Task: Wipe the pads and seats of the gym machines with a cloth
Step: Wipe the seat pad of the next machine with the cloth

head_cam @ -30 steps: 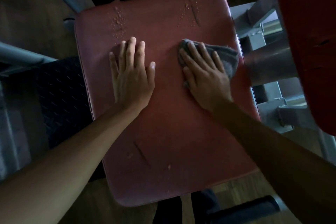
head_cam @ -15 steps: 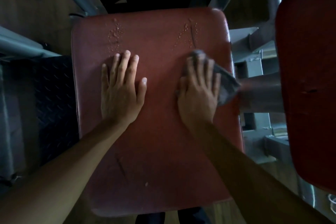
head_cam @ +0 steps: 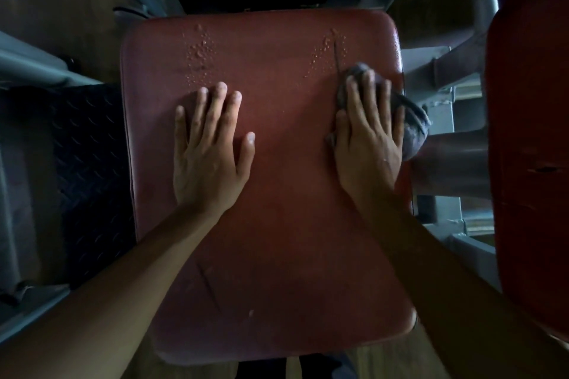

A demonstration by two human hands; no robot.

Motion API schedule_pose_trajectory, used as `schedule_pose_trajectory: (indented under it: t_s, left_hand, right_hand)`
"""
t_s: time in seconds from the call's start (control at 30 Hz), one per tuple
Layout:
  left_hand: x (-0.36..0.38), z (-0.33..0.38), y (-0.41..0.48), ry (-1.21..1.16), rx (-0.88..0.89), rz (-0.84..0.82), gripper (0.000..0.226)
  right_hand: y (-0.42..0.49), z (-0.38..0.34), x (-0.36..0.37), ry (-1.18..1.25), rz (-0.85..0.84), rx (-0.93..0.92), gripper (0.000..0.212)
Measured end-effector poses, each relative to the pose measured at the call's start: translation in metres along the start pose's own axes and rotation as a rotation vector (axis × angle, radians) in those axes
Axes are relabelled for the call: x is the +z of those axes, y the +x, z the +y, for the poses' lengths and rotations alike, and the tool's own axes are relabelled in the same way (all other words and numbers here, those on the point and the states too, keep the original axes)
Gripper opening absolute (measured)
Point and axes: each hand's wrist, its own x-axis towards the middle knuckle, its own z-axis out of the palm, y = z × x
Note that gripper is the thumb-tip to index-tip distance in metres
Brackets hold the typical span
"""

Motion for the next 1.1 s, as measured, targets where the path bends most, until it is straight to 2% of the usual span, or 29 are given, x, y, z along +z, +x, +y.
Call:
schedule_pose_trajectory:
  t_s: [0.03,0.07,0.17,0.2,0.23,0.3,0.33,0.37,0.43,0.47,0.5,0.6,0.63,0.73,0.77,0.8,0.9,0.93,0.97,1.03,1.07,1.1]
  left_hand:
    - [0.0,0.0,0.0,0.003,0.001,-0.002,0.059]
    - [0.0,0.0,-0.001,0.003,0.003,-0.003,0.059]
    - [-0.001,0.001,-0.001,0.002,0.004,-0.004,0.059]
    - [-0.001,0.001,-0.001,0.002,0.003,-0.007,0.059]
    - [-0.001,0.001,-0.001,0.001,0.001,-0.012,0.059]
    - [-0.001,0.0,-0.001,0.004,-0.001,-0.019,0.059]
    - [-0.001,0.0,-0.001,0.003,-0.001,-0.022,0.06]
    - [-0.001,0.001,-0.001,-0.001,-0.002,-0.026,0.06]
    - [-0.002,0.001,-0.001,-0.01,-0.004,-0.026,0.06]
    - [-0.002,0.001,-0.001,-0.011,-0.004,-0.024,0.06]
    - [-0.002,0.001,0.0,-0.014,-0.005,-0.024,0.06]
    - [-0.002,0.001,-0.001,-0.011,-0.007,-0.022,0.06]
    - [-0.002,0.001,-0.001,-0.006,-0.006,-0.019,0.06]
    - [-0.003,0.001,-0.001,-0.004,-0.004,-0.015,0.06]
    - [-0.003,0.001,-0.001,-0.004,-0.006,-0.014,0.059]
    - [-0.003,0.001,-0.001,-0.006,-0.006,-0.015,0.059]
    - [-0.003,0.001,-0.001,0.002,-0.007,-0.018,0.06]
    - [-0.003,0.001,-0.001,0.007,-0.007,-0.021,0.06]
    - [-0.003,0.001,-0.001,0.008,-0.006,-0.025,0.06]
    - [-0.003,0.001,-0.001,0.003,-0.006,-0.026,0.06]
    - [-0.003,0.001,-0.001,0.002,-0.008,-0.023,0.06]
    - [-0.003,0.001,0.0,0.0,-0.007,-0.023,0.06]
  right_hand:
    - [0.003,-0.011,0.002,0.029,0.003,0.133,0.051]
    - [0.001,-0.023,0.005,0.029,-0.004,0.16,0.051]
    - [-0.006,-0.02,0.005,-0.028,-0.057,-0.199,0.05]
    - [0.0,-0.01,0.003,-0.046,-0.048,-0.235,0.049]
    - [0.007,-0.005,0.001,-0.044,-0.027,-0.163,0.049]
    - [0.015,-0.016,0.001,0.017,0.001,0.126,0.05]
    - [0.014,-0.028,0.005,0.029,-0.01,0.176,0.051]
    - [0.008,-0.038,0.006,0.021,-0.024,0.109,0.051]
    - [-0.002,-0.032,0.008,-0.033,-0.048,-0.206,0.05]
    - [0.001,-0.02,0.005,-0.055,-0.048,-0.287,0.049]
    - [0.008,-0.01,0.002,-0.059,-0.035,-0.256,0.049]
    - [0.023,-0.024,0.002,0.018,0.005,0.158,0.051]
    - [0.02,-0.038,0.004,0.019,0.0,0.161,0.051]
    - [0.006,-0.037,0.006,-0.05,-0.071,-0.243,0.051]
    - [0.011,-0.024,0.003,-0.071,-0.072,-0.301,0.051]
    - [0.019,-0.014,0.001,-0.074,-0.045,-0.257,0.05]
    - [0.034,-0.028,0.004,0.031,0.019,0.167,0.051]
    - [0.031,-0.042,0.007,0.032,0.013,0.173,0.052]
    - [0.024,-0.05,0.008,0.019,-0.006,0.077,0.052]
    - [0.016,-0.038,0.005,-0.051,-0.061,-0.231,0.051]
    - [0.022,-0.023,0.0,-0.08,-0.063,-0.297,0.051]
    - [0.031,-0.01,-0.002,-0.086,-0.041,-0.257,0.05]
